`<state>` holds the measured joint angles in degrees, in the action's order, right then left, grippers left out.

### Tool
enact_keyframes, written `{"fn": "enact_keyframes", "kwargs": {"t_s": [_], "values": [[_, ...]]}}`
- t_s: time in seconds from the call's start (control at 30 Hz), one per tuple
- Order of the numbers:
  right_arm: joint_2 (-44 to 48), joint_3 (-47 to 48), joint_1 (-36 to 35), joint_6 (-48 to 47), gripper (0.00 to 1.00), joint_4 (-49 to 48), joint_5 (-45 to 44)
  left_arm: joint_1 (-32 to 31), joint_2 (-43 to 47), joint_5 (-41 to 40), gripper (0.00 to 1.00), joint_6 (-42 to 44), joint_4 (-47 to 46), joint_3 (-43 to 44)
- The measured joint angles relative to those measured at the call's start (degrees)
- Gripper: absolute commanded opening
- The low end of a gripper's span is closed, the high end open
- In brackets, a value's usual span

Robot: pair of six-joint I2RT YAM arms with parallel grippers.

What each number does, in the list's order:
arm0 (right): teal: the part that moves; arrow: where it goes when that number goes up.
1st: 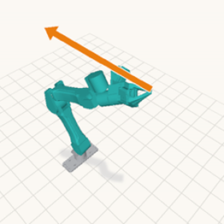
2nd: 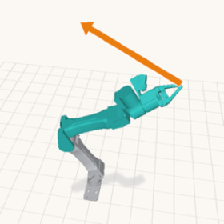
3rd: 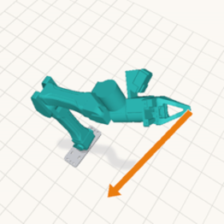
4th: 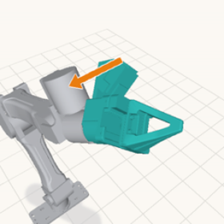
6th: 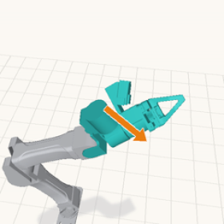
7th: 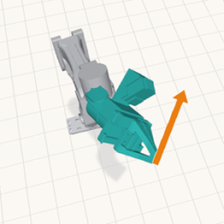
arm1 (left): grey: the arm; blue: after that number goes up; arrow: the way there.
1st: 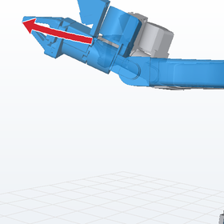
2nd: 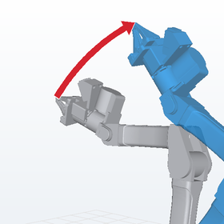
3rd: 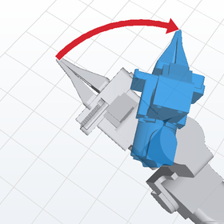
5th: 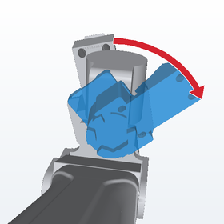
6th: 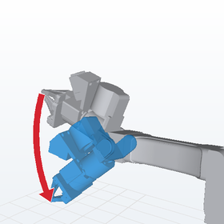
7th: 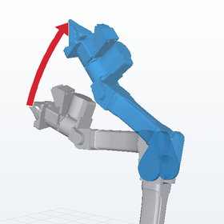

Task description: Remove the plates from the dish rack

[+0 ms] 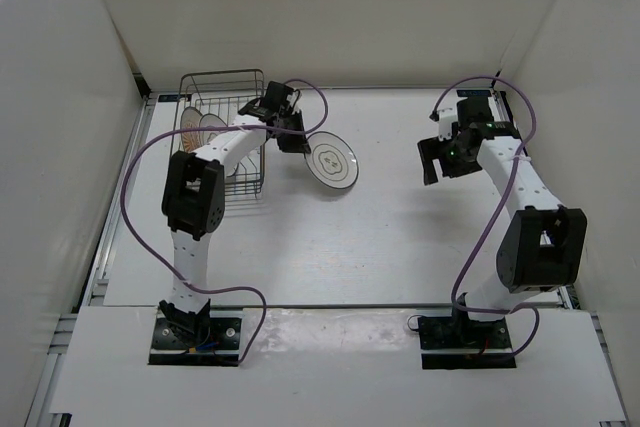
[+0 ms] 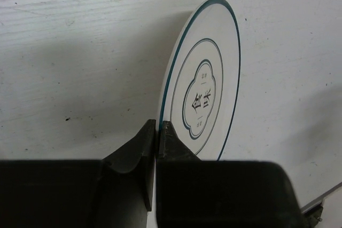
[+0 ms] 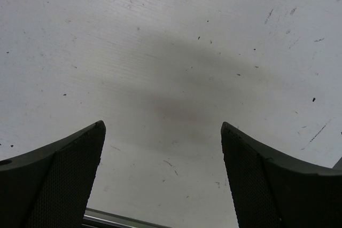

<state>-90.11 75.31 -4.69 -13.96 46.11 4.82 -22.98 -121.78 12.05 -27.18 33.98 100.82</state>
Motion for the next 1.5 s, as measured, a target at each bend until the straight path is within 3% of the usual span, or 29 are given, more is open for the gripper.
{"fn": "enact_keyframes", "kwargs": {"t_s": [0.17, 0.2, 0.23, 0.3, 0.63, 0.87, 1.03, 1.17, 1.27, 1.4, 1.5], "values": [[-0.07, 0.00, 1.40, -0.22, 0.90, -0.15, 1.07, -0.11, -0.17, 0.68, 0.18, -0.76, 0.35, 0.07], [-0.13, 0.00, 1.70, -0.22, 0.90, -0.26, 1.40, -0.11, -0.28, 0.74, 0.28, -0.81, 0.63, 0.15], [-0.31, 0.00, 1.99, -0.22, 0.90, -0.44, 1.70, -0.11, -0.44, 0.74, 0.46, -0.72, 0.98, 0.31], [-0.68, 0.00, 2.43, -0.20, 0.90, -0.79, 2.21, -0.11, -0.92, 0.66, 1.00, -0.20, 2.38, 0.81], [-3.41, 0.44, 3.58, 0.09, 0.90, -0.68, 6.97, 0.61, -2.25, -1.29, 1.00, -0.63, 11.04, 2.73], [-5.33, 4.00, 3.76, 0.59, 0.90, 1.49, 9.14, 0.31, 0.02, -8.04, 1.00, 4.22, 14.78, 12.68], [-6.88, 6.51, 3.85, 1.75, 0.90, 2.29, 9.60, -0.31, 9.66, -11.91, 1.00, 11.34, 9.14, 11.08], [-10.03, 12.66, 4.02, 1.31, 0.90, 6.14, 12.72, 0.17, 23.58, -12.55, 1.00, 13.51, -2.40, -2.01], [-12.31, 17.42, 4.98, 0.35, 0.90, 8.98, 17.22, 5.09, 30.86, -10.49, 1.00, 11.15, -5.66, -7.78], [-12.59, 17.97, 5.99, -0.07, 0.90, 11.21, 20.59, 13.64, 30.36, -15.52, 1.00, 12.50, -2.43, -4.04], [-12.61, 17.92, 6.12, -0.20, 0.90, 12.26, 21.53, 16.31, 30.16, -18.93, 1.00, 13.90, 1.20, -3.69]]}}
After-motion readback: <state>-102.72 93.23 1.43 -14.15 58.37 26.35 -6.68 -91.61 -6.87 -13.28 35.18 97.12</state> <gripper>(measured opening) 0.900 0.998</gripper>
